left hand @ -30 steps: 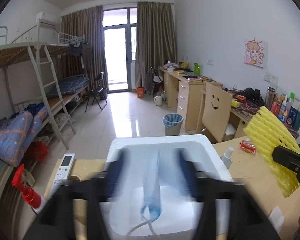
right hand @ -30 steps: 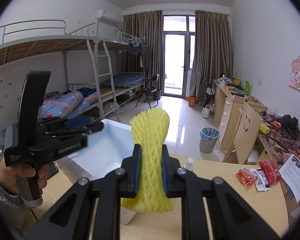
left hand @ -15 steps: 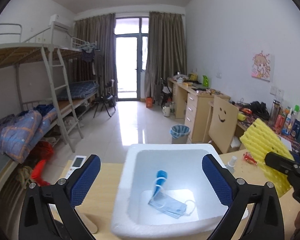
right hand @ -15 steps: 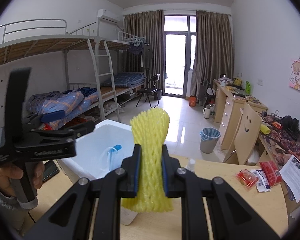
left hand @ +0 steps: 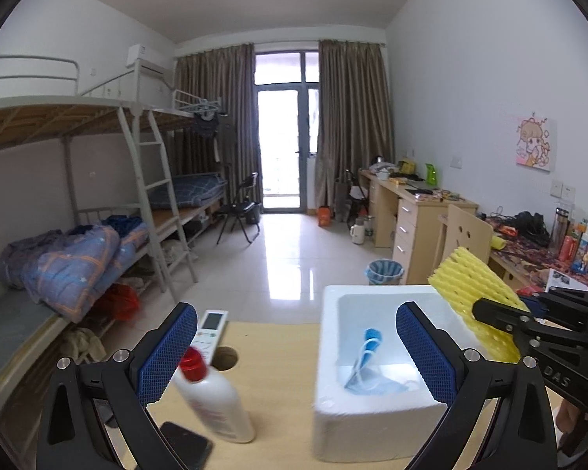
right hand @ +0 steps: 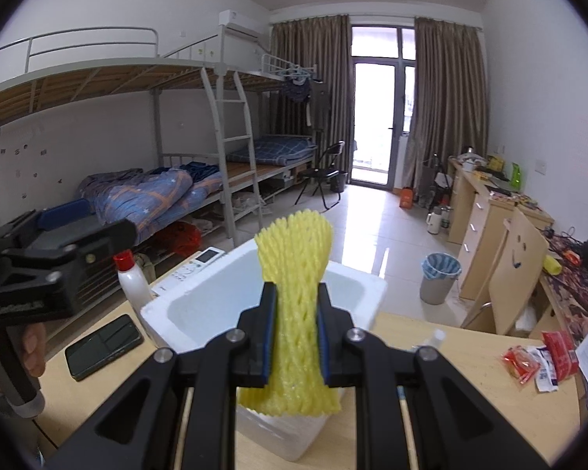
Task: Organize soft objects
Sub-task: 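Lower the yellow net into the foam box and open the right tool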
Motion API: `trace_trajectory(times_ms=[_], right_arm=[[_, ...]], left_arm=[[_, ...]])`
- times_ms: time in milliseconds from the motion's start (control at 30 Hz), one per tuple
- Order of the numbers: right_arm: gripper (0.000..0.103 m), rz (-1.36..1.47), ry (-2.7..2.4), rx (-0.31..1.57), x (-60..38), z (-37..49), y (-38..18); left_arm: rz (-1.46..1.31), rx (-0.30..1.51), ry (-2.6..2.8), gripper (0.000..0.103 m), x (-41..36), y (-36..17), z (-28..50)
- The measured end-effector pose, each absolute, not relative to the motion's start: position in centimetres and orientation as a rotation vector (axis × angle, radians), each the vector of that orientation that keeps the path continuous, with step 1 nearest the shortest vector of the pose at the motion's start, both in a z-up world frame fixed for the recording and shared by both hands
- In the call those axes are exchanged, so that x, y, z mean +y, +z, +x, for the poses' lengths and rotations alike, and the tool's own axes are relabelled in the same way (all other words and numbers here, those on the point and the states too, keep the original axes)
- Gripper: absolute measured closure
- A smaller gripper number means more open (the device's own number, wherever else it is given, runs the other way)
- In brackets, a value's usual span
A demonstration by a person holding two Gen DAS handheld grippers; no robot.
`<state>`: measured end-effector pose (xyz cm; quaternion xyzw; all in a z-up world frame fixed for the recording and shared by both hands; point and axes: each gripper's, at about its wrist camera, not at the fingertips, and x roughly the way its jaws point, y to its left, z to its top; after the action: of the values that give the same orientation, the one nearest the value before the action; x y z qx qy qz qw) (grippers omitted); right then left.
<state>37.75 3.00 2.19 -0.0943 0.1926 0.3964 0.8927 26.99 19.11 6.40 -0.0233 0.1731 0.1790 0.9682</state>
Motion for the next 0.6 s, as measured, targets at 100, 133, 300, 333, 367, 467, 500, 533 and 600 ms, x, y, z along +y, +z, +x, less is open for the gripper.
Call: trace_trajectory(times_ms=[100, 133, 300, 333, 367, 467, 500, 533, 600], right_arm=[[0.081, -0.199, 0.847, 0.409, 4.1, 37.9, 2.1], [0.081, -0.196, 0.851, 0.414, 4.5, 38.0, 2.0], [0.081, -0.182, 0.861, 0.433, 5.4, 38.5, 1.9], [0.081, -0.18, 0.861, 0.438, 5.4, 38.6, 1.8], [0.08, -0.179, 0.86, 0.448, 5.6, 38.8, 1.7], [0.07, -0.184, 0.855, 0.463, 6.0, 39.1, 1.4], [0.069, -0.19, 0.855, 0.464, 6.1, 39.2, 1.3], [0.068, -0.195, 0.852, 0.462, 6.1, 39.3, 1.3], [0.051, -0.21, 0.844, 0.468, 6.3, 39.3, 1.1]], left_arm=[[-0.058, 0.346, 0.386, 0.001, 19.7, 6.3, 26.2], [-0.067, 0.348, 0.394, 0.001, 20.0, 6.3, 25.9], [-0.062, 0.335, 0.427, 0.001, 20.5, 6.2, 24.7], [-0.061, 0.333, 0.433, 0.001, 20.7, 6.2, 24.5], [-0.065, 0.333, 0.435, 0.001, 20.9, 6.2, 24.2], [-0.08, 0.328, 0.441, 0.001, 21.3, 6.2, 23.7], [-0.084, 0.327, 0.443, 0.001, 21.4, 6.2, 23.6], [-0.087, 0.324, 0.443, 0.001, 21.4, 6.2, 23.5], [-0.099, 0.313, 0.447, 0.001, 21.5, 6.3, 23.1]])
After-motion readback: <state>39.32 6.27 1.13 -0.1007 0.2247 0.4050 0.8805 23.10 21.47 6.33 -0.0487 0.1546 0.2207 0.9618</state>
